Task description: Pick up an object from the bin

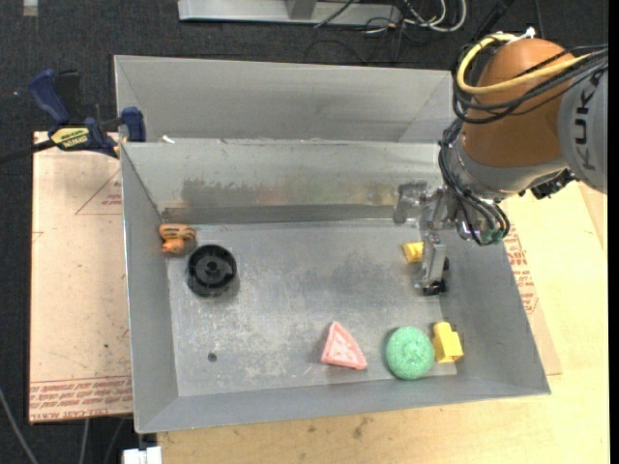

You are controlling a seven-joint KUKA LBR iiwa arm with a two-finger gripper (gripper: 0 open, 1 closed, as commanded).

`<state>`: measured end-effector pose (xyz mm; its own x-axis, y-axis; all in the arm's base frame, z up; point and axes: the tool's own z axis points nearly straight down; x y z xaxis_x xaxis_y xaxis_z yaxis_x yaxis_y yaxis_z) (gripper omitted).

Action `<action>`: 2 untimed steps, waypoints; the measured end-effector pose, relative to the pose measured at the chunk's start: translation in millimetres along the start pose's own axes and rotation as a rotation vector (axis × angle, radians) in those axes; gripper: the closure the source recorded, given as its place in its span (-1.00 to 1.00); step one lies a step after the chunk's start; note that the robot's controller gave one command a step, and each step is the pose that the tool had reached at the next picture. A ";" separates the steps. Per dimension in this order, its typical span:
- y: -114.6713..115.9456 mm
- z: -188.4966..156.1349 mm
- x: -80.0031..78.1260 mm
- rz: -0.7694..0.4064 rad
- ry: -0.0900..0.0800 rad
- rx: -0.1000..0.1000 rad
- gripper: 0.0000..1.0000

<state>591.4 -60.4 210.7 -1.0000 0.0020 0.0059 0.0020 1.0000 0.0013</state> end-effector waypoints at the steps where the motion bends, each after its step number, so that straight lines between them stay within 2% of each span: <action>1: 0.2 -4.9 -1.3 -0.001 -0.008 0.001 -1.00; 2: -30.8 57.0 61.8 -0.108 -0.006 0.001 1.00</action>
Offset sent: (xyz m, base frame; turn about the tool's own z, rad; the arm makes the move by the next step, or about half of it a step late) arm -0.0623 -0.0307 -0.0559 -0.1099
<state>529.3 -91.0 154.1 -0.9944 -0.1058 -0.0003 -0.1058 0.9944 0.0009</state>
